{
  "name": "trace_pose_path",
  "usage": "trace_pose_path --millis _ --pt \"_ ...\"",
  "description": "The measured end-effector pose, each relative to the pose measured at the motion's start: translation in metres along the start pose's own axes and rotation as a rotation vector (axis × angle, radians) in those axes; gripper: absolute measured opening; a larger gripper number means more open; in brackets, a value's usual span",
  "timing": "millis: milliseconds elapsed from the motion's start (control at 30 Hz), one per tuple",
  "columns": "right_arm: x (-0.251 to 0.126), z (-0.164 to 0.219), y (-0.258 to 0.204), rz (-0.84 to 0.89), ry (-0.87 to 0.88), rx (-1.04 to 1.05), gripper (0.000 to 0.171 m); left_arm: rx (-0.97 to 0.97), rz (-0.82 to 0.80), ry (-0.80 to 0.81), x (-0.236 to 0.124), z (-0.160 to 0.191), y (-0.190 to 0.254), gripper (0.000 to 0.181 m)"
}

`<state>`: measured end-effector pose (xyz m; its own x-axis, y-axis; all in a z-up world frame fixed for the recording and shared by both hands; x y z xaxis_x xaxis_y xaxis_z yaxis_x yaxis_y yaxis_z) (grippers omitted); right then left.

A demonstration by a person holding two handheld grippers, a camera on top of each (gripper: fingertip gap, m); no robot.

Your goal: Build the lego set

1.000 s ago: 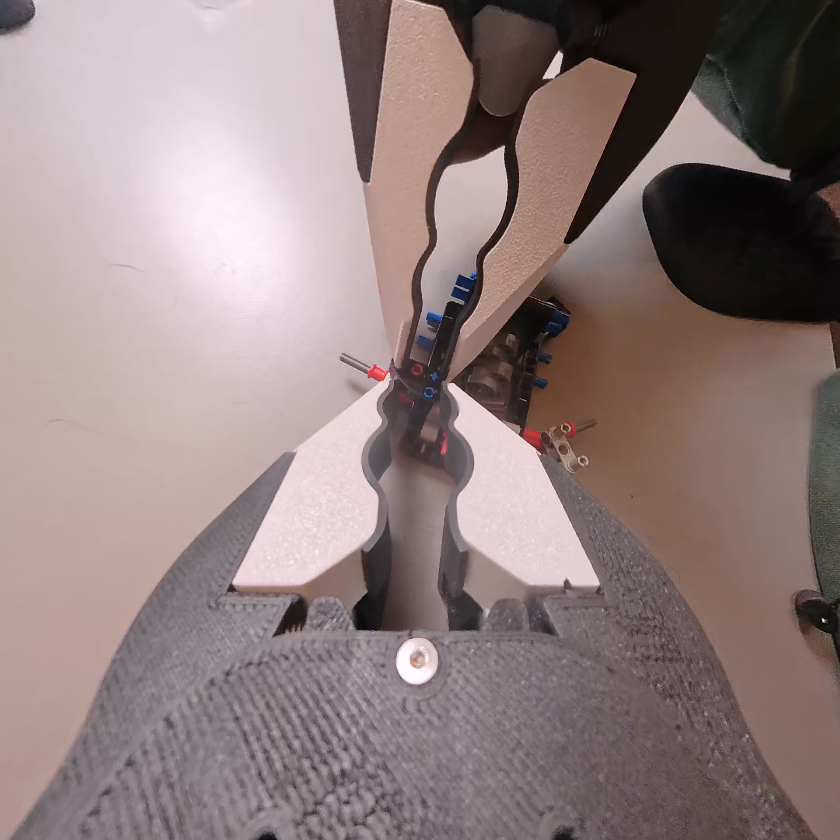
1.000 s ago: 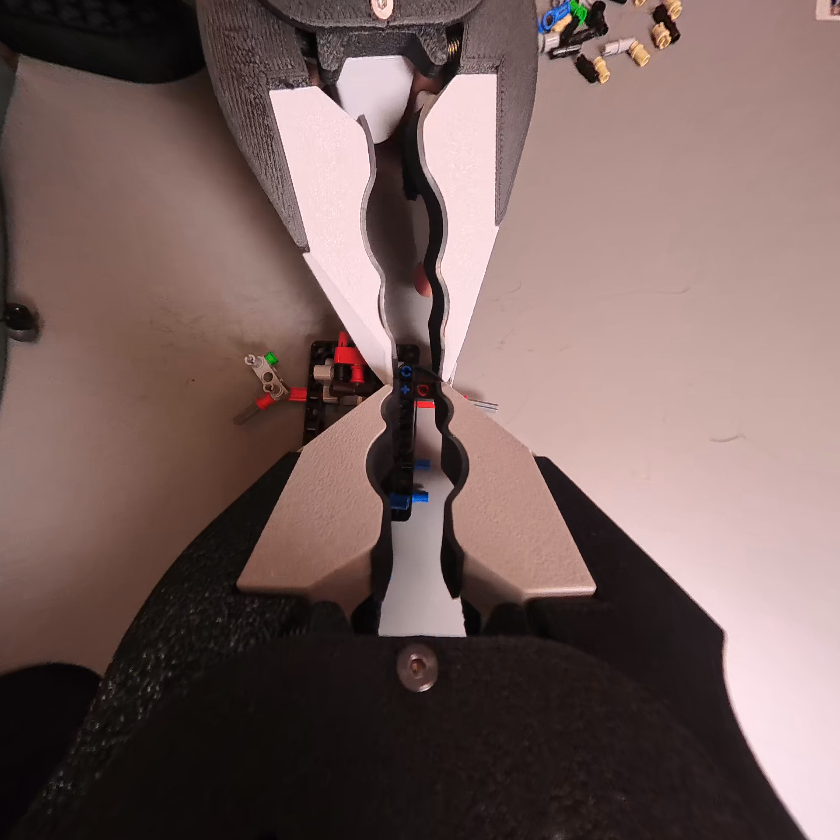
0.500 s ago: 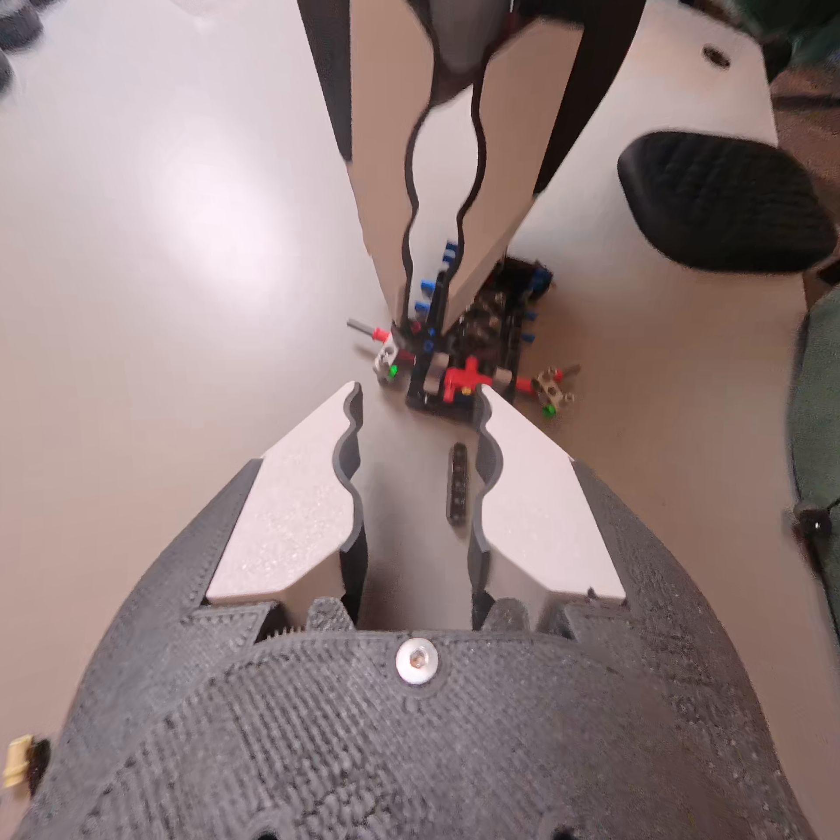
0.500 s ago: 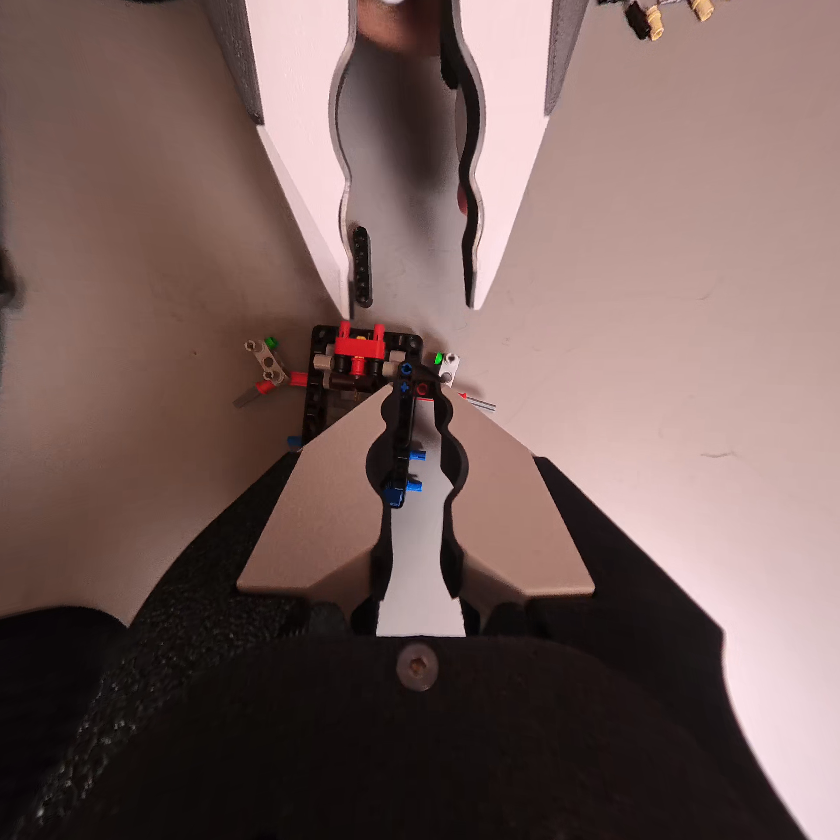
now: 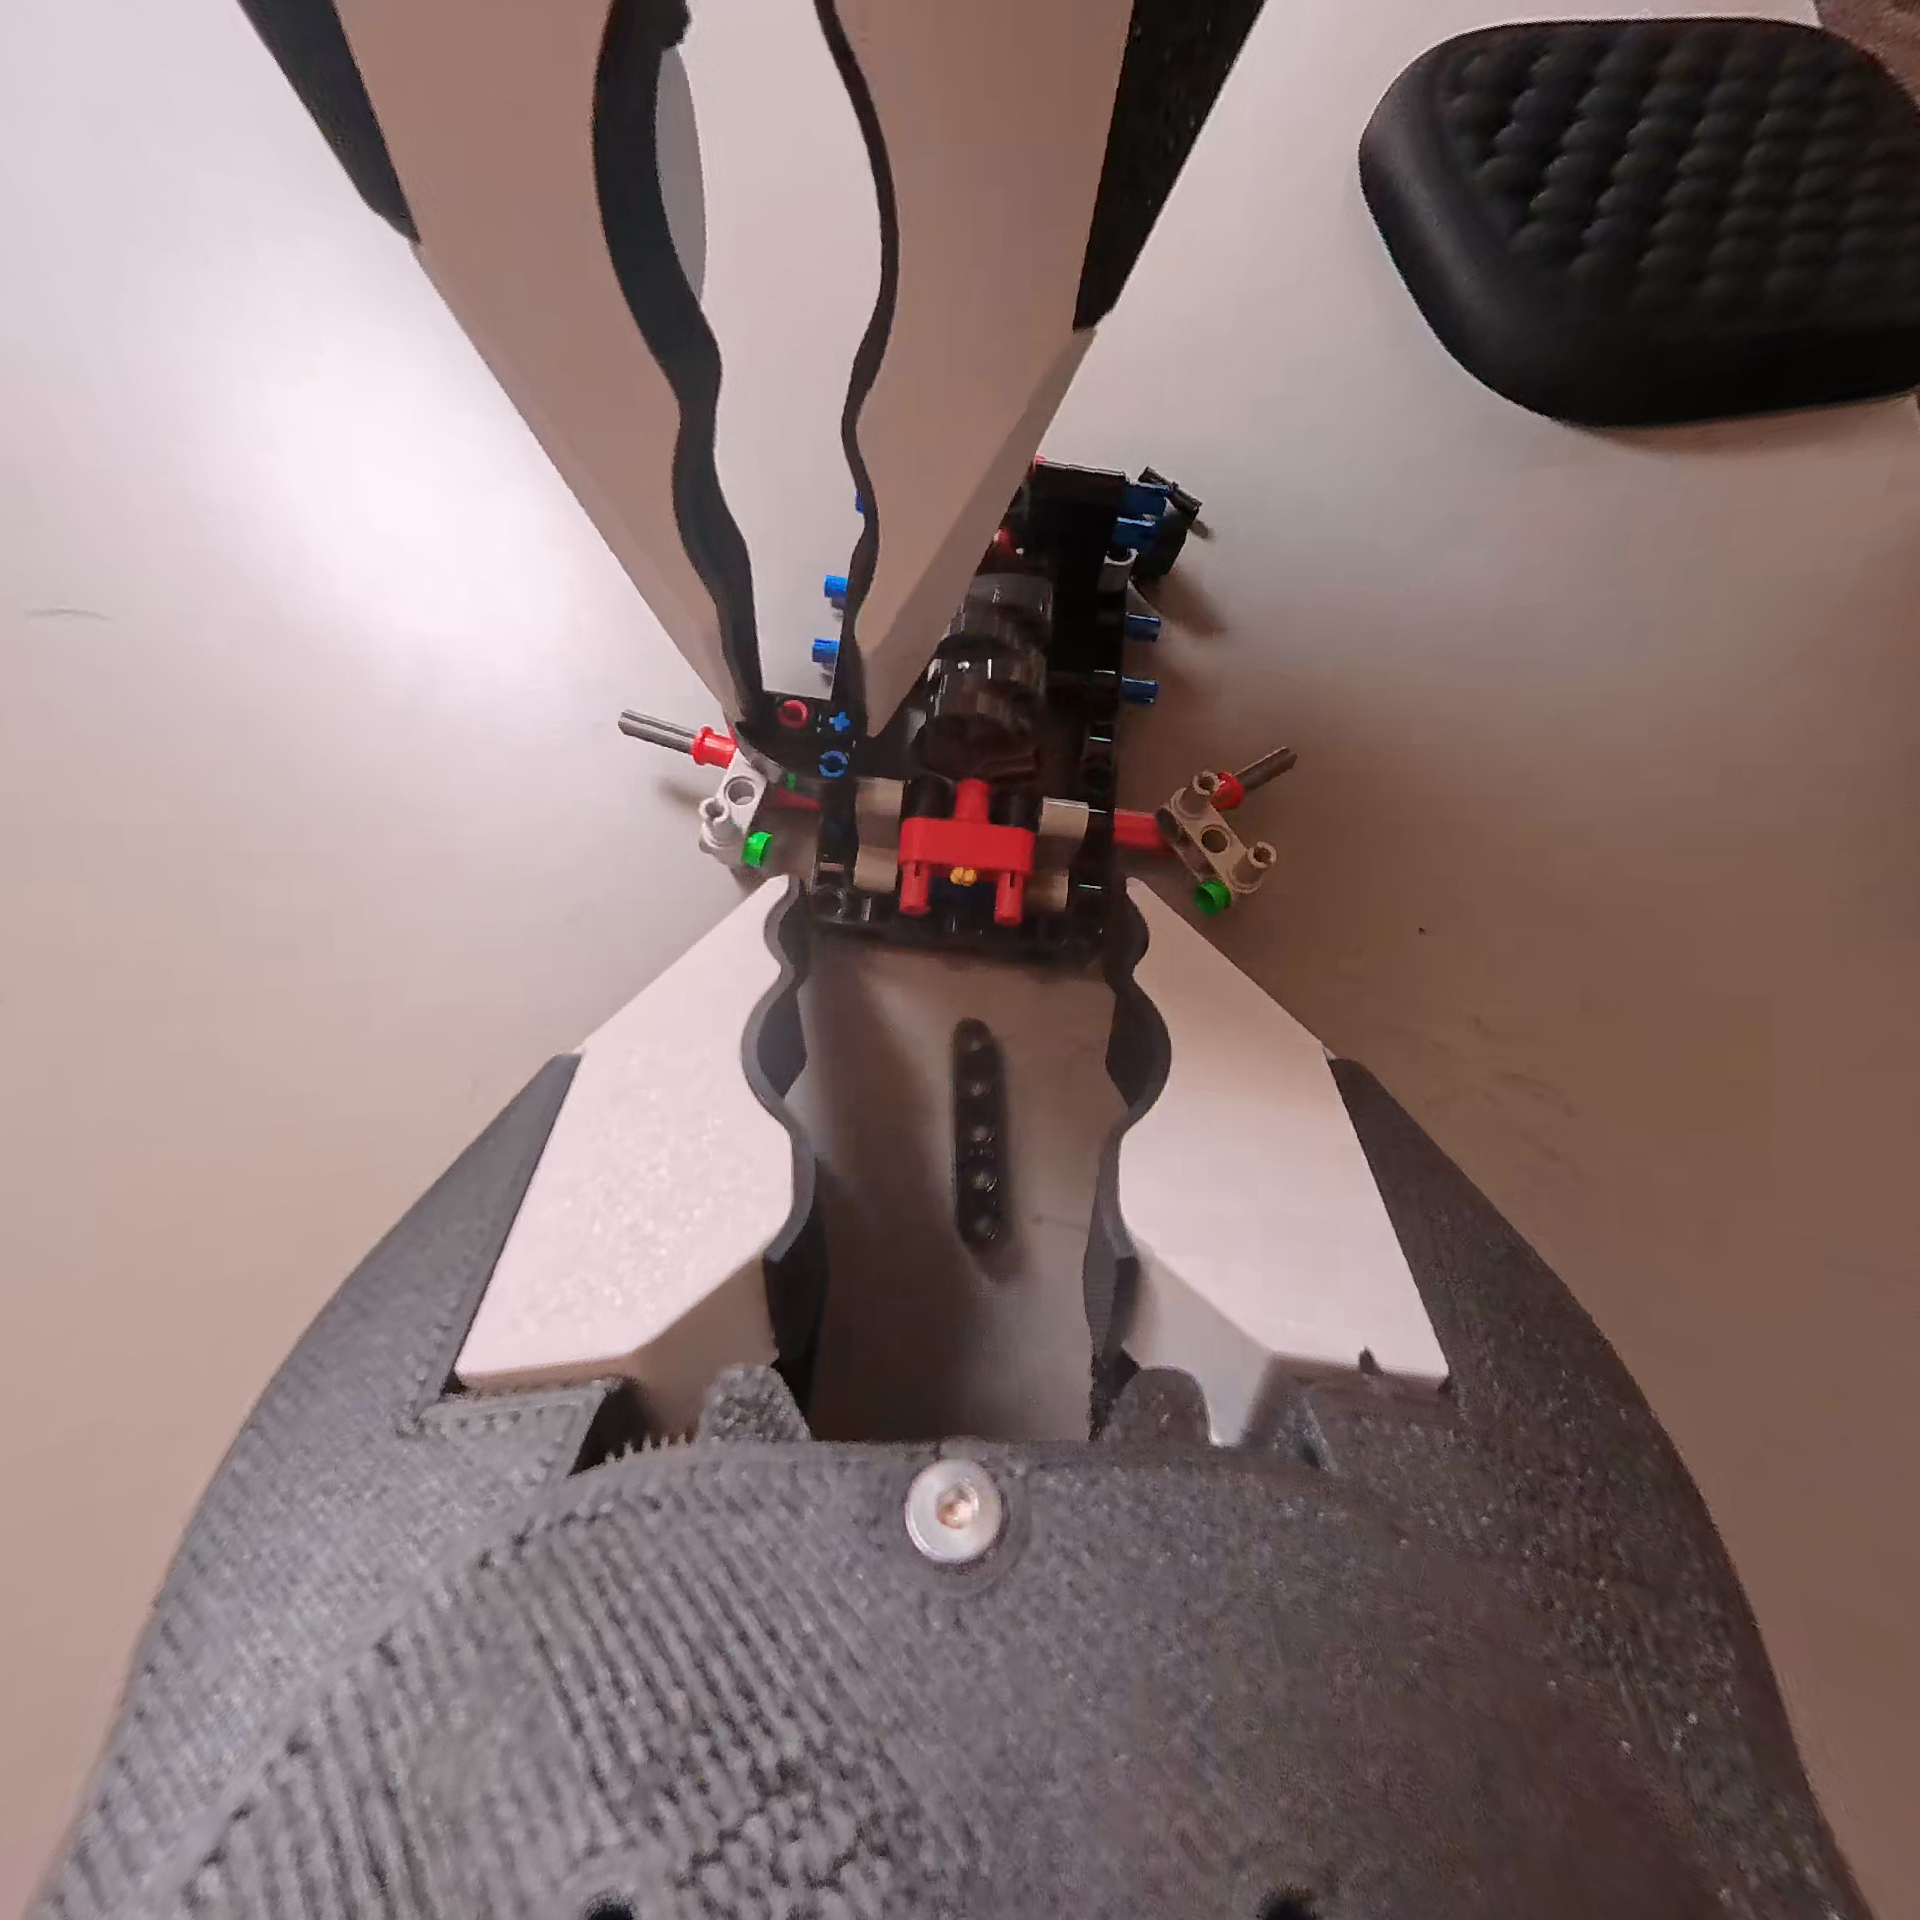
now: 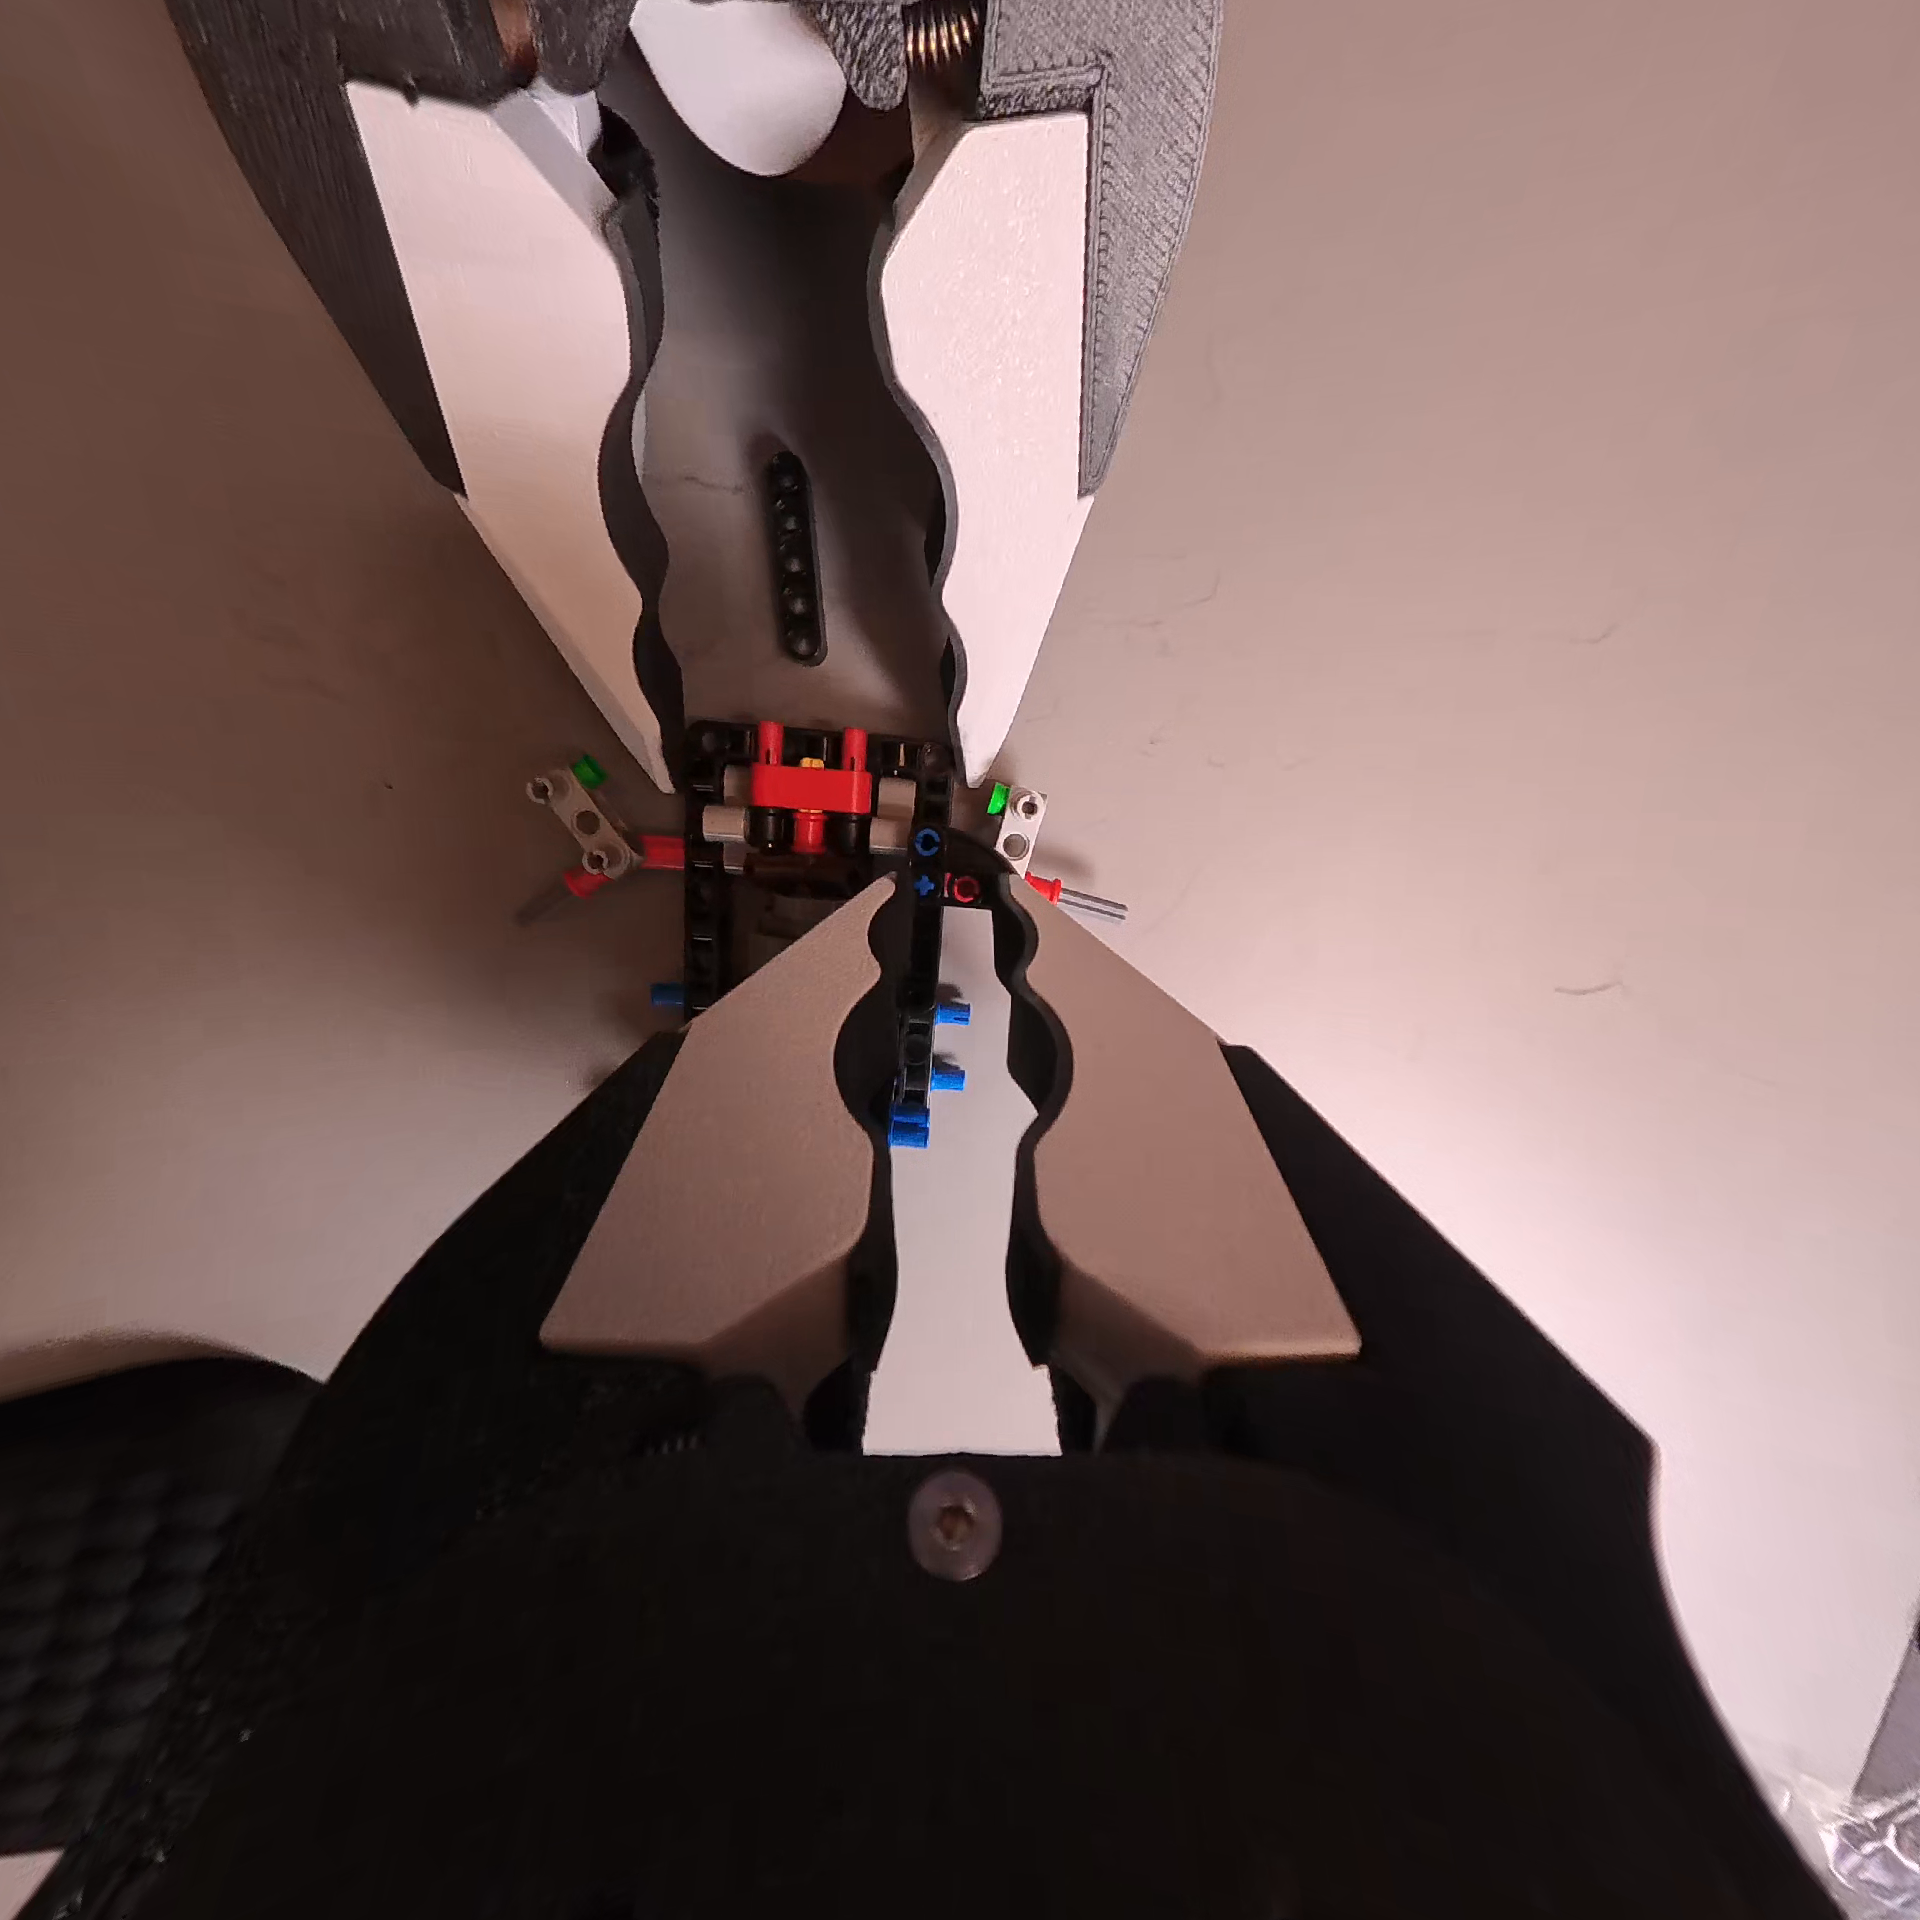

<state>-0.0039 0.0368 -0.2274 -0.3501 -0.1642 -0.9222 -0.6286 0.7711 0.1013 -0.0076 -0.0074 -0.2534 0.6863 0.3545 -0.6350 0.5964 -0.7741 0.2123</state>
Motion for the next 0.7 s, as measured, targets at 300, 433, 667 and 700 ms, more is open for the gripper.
trace_pose_path --millis 300,433,667,700 --pt "0.0013 -0.0031 -0.0001 -0.016 -0.069 -0.001 0.012 0.012 0.003 0.012 0.0006 0.0000 0.0006 0.056" --pt "0.0015 -0.0027 -0.0012 0.006 -0.065 -0.027 0.012 0.015 0.000 0.013 0.0007 0.0001 0.0005 0.056" --pt "0.0014 -0.0012 -0.0016 0.013 -0.041 -0.067 0.012 0.017 -0.002 0.016 0.0007 0.0001 0.0004 0.056" --pt "0.0013 -0.0012 -0.0016 0.013 -0.042 -0.075 0.012 0.018 -0.002 0.017 0.0006 0.0001 0.0003 0.056"
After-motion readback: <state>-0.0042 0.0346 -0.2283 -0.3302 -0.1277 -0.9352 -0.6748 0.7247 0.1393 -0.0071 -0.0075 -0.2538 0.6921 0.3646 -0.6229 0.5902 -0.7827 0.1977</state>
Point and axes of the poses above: each gripper's, where its closed fingertips meet, x out along the fingers, z out of its underside, y = z × x across the jaws, the point moved 2 cm from there along -x, back along the fingers, and after that the axes turned 8 degrees about z, right-handed, at the moved point
